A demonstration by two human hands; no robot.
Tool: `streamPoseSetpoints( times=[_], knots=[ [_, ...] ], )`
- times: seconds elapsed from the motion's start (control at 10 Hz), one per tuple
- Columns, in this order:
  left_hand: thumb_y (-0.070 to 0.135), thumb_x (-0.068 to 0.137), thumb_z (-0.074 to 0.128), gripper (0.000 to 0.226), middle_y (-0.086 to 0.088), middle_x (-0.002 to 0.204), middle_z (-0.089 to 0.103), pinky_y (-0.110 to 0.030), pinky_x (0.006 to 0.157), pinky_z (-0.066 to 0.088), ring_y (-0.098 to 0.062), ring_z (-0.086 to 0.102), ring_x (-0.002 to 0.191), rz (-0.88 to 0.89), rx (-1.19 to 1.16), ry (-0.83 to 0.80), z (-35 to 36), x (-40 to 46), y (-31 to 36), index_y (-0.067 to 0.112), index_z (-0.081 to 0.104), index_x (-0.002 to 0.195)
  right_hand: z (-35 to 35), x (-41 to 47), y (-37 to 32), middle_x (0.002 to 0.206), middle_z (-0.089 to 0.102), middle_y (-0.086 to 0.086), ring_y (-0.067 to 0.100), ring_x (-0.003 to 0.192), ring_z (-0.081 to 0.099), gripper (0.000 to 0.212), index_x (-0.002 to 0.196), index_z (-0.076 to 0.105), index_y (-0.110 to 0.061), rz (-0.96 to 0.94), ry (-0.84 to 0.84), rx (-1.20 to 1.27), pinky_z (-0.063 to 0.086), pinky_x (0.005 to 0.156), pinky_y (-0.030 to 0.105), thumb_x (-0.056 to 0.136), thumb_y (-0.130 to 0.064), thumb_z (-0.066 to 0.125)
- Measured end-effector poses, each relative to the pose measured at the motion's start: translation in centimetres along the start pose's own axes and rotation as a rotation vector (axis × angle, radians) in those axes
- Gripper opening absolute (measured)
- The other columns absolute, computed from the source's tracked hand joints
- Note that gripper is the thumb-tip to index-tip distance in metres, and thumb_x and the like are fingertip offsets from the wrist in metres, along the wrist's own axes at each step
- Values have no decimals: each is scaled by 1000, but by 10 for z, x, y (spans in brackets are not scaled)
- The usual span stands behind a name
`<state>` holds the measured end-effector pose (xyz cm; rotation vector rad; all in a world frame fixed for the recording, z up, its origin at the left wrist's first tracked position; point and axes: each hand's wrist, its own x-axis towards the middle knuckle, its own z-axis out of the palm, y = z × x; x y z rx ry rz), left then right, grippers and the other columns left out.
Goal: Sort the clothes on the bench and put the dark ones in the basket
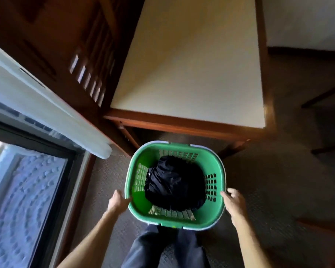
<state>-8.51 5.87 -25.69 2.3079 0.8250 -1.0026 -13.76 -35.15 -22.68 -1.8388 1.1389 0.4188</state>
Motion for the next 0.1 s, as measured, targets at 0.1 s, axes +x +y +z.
streamPoseSetpoints(
  times=[0.1],
  knots=[
    [37,85,75,39,-13,113,69,-36,84,55,-26,63,90,-48,48,-102,16,-21,-50,6,60,105,-69,-77,-76,102,73,20,21,80,71,8,96,69,-10,-204,15,279,60,67,35,97,-8,61]
  ],
)
